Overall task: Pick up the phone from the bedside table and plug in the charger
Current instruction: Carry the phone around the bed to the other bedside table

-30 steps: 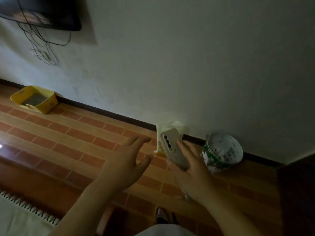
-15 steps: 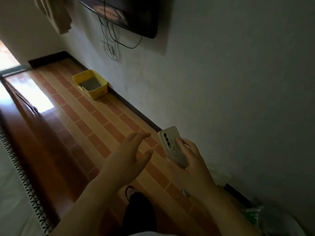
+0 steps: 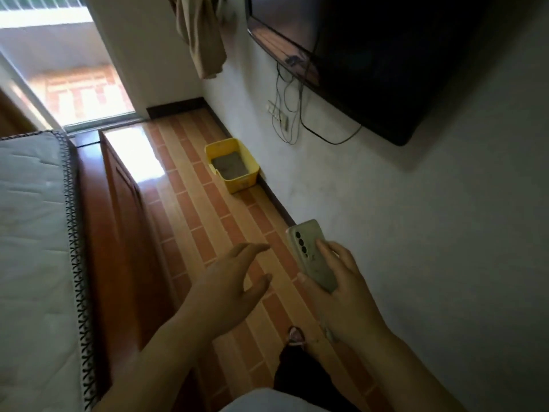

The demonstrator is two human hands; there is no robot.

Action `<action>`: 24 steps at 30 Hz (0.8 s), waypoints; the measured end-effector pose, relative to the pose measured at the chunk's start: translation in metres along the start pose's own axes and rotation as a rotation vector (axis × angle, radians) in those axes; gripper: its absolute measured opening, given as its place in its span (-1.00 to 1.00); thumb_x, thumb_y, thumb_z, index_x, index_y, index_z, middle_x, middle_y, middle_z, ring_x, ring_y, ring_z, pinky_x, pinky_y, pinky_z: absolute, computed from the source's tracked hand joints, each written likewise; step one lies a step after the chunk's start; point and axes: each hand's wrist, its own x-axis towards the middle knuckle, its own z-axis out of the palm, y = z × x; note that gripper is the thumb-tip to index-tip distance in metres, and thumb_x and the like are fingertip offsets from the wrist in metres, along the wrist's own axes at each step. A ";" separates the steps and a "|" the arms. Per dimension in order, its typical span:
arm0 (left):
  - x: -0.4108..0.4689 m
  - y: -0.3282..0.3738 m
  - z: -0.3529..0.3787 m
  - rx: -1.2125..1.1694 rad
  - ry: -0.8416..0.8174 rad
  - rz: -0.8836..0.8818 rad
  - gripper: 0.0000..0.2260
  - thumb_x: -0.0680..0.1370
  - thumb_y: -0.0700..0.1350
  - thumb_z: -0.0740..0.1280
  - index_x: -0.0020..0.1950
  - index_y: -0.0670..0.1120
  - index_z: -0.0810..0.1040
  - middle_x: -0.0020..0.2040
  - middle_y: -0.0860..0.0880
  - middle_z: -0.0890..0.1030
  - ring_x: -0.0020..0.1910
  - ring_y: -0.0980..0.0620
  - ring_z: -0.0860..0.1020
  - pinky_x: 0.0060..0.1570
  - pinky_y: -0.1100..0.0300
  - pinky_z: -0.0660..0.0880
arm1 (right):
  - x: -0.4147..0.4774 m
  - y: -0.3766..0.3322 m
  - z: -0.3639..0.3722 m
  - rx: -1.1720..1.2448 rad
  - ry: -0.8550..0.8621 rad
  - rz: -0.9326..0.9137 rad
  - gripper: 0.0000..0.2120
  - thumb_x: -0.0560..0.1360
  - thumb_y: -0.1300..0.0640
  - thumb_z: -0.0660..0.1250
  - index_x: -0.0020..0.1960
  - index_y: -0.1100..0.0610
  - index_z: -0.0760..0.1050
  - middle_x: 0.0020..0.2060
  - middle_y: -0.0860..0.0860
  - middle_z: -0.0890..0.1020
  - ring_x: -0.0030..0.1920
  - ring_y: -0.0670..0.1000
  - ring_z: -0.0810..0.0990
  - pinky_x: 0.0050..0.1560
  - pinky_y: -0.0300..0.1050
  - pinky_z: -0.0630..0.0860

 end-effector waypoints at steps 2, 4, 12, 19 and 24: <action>0.029 -0.025 -0.015 -0.019 0.037 -0.034 -0.53 0.49 0.15 0.18 0.39 0.17 0.20 0.40 0.10 0.30 -0.30 0.20 0.52 -0.07 0.25 0.42 | 0.046 -0.003 0.015 0.011 -0.050 -0.013 -0.33 0.37 -0.30 0.24 0.40 -0.22 0.08 0.40 -0.16 0.18 0.33 -0.08 0.29 0.20 0.04 0.47; 0.064 -0.051 -0.030 -0.035 0.078 -0.057 -0.53 0.48 0.16 0.17 0.38 0.17 0.21 0.40 0.09 0.31 -0.25 0.20 0.52 -0.05 0.24 0.42 | 0.096 -0.008 0.031 0.027 -0.087 -0.032 -0.37 0.40 -0.22 0.29 0.38 -0.21 0.10 0.39 -0.14 0.20 0.31 -0.06 0.33 0.15 0.06 0.51; 0.216 -0.139 -0.111 0.014 0.109 -0.139 -0.54 0.48 0.20 0.16 0.36 0.23 0.17 0.38 0.10 0.32 -0.22 0.21 0.54 -0.04 0.23 0.47 | 0.310 -0.051 0.079 0.055 -0.201 -0.121 -0.26 0.30 -0.36 0.21 0.40 -0.12 0.15 0.38 -0.10 0.24 0.26 -0.06 0.35 0.13 -0.02 0.50; 0.305 -0.228 -0.197 0.006 0.292 -0.292 -0.55 0.48 0.17 0.20 0.36 0.18 0.24 0.40 0.10 0.32 -0.03 0.23 0.48 -0.02 0.44 0.26 | 0.473 -0.113 0.157 0.146 -0.356 -0.209 -0.40 0.45 -0.04 0.32 0.43 -0.07 0.16 0.32 -0.16 0.21 0.08 -0.43 0.30 -0.17 -0.58 0.36; 0.355 -0.321 -0.259 -0.051 0.386 -0.388 -0.54 0.48 0.15 0.21 0.36 0.15 0.26 0.37 0.08 0.35 0.09 0.08 0.52 0.15 0.07 0.46 | 0.576 -0.155 0.240 0.136 -0.458 -0.270 -0.42 0.45 -0.07 0.32 0.40 -0.13 0.17 0.26 -0.24 0.23 0.09 -0.43 0.30 -0.23 -0.56 0.39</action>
